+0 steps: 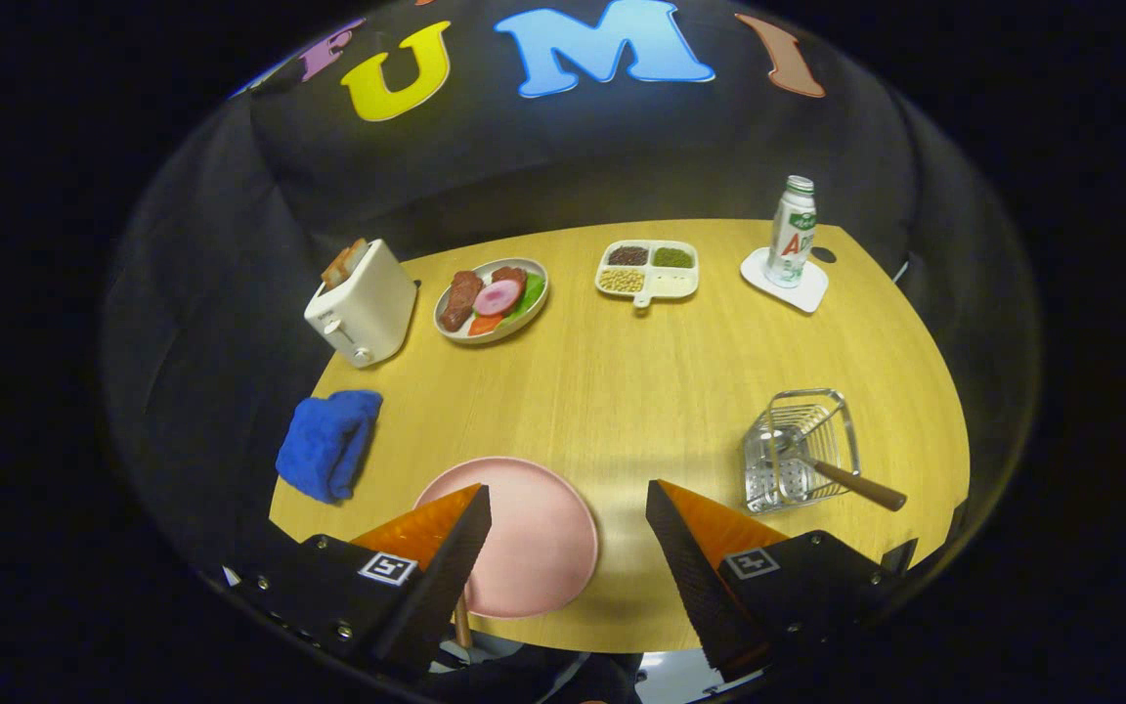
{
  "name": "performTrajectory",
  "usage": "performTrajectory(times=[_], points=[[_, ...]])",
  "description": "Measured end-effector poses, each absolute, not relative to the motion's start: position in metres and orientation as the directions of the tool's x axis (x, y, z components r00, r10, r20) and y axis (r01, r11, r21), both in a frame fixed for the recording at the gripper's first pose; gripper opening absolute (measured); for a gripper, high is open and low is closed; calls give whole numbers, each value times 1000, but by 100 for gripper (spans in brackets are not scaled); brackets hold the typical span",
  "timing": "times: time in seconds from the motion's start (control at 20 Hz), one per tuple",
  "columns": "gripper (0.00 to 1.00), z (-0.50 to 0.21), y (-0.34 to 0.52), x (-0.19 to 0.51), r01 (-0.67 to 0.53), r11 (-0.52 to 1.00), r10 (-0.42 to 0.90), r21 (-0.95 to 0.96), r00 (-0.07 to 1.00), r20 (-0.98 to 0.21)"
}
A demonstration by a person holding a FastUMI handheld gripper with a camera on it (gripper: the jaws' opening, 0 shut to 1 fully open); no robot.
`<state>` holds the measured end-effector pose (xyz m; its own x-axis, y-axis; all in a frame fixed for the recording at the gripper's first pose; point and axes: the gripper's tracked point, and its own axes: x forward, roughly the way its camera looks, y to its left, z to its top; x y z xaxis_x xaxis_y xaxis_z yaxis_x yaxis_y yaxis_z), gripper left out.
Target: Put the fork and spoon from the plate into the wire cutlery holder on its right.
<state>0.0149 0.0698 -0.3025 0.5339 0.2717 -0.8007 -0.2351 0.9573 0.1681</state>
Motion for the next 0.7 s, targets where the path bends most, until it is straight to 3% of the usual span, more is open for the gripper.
performTrajectory(times=[0.3,0.7], points=[[98,-346,120,-17,-325,928,311,179,419,-853],[99,-417,151,-55,-390,908,271,152,271,-923]])
